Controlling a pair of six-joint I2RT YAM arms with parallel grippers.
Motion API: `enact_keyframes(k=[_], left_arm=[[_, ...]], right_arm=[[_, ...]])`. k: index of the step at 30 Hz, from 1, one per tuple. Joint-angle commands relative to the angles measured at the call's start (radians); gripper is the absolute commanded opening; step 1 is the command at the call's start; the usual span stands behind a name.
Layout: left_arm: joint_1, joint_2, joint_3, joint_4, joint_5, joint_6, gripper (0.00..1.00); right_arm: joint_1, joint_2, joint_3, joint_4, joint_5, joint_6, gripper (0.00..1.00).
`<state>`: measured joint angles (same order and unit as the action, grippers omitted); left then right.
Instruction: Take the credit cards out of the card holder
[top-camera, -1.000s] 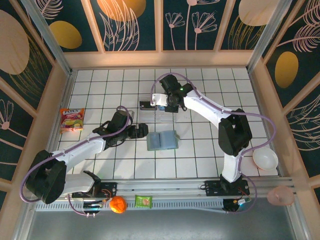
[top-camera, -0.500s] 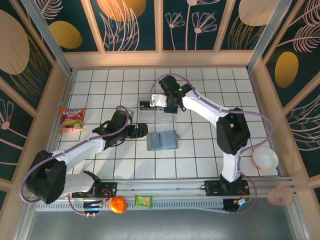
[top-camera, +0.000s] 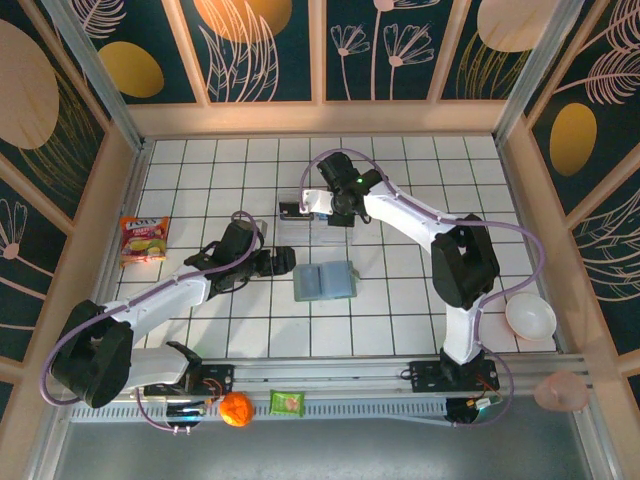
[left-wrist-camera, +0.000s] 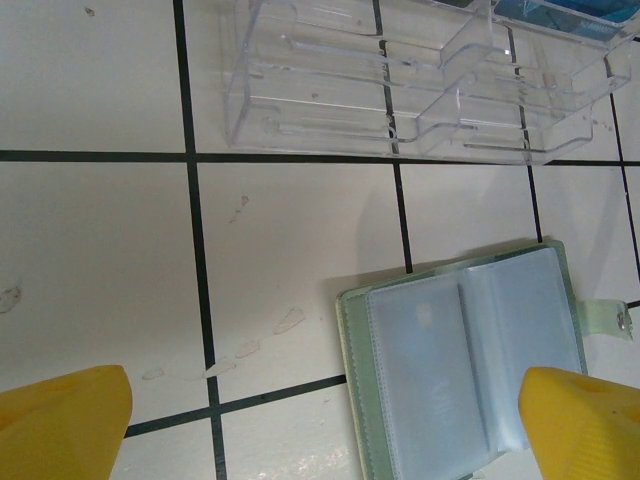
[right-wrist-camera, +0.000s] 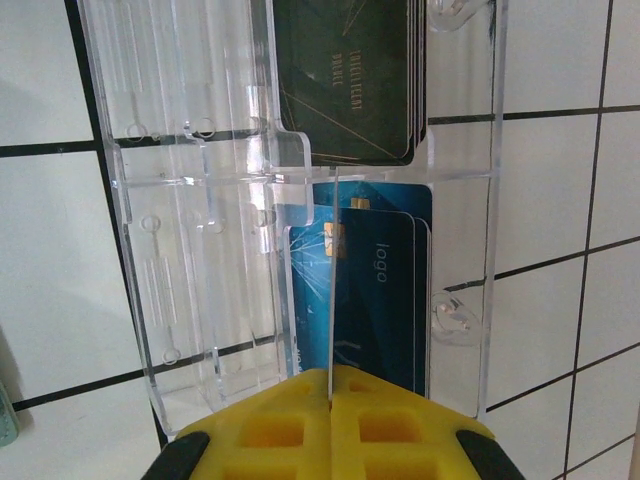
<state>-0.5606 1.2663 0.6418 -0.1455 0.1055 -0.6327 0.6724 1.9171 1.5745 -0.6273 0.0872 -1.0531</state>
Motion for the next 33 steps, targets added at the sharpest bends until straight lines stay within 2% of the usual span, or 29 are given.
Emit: enact_keyframes(k=[1, 9, 15, 23, 27, 33], left_arm=[[0.01, 0.014, -0.005, 0.018, 0.021, -0.014, 0.99], [0.013, 0.011, 0.003, 0.009, 0.025, -0.012, 0.99], [0.013, 0.008, -0.005, 0.02, 0.036, -0.021, 0.99], [0.014, -0.001, -0.007, 0.02, 0.039, -0.024, 0.99], [0.014, -0.025, -0.011, 0.02, 0.006, -0.029, 0.99], [0.013, -0.088, -0.026, 0.051, -0.069, -0.044, 0.99]], right_arm=[[-0.01, 0.019, 0.009, -0.011, 0.017, -0.009, 0.05], [-0.028, 0.027, 0.018, 0.001, 0.041, -0.01, 0.15], [-0.043, 0.011, 0.01, 0.086, 0.057, 0.015, 0.27], [-0.064, 0.0, 0.017, 0.238, 0.093, 0.074, 0.34], [-0.081, -0.024, 0.083, 0.301, 0.012, 0.205, 0.34], [-0.108, -0.069, 0.127, 0.444, -0.26, 0.638, 0.34]])
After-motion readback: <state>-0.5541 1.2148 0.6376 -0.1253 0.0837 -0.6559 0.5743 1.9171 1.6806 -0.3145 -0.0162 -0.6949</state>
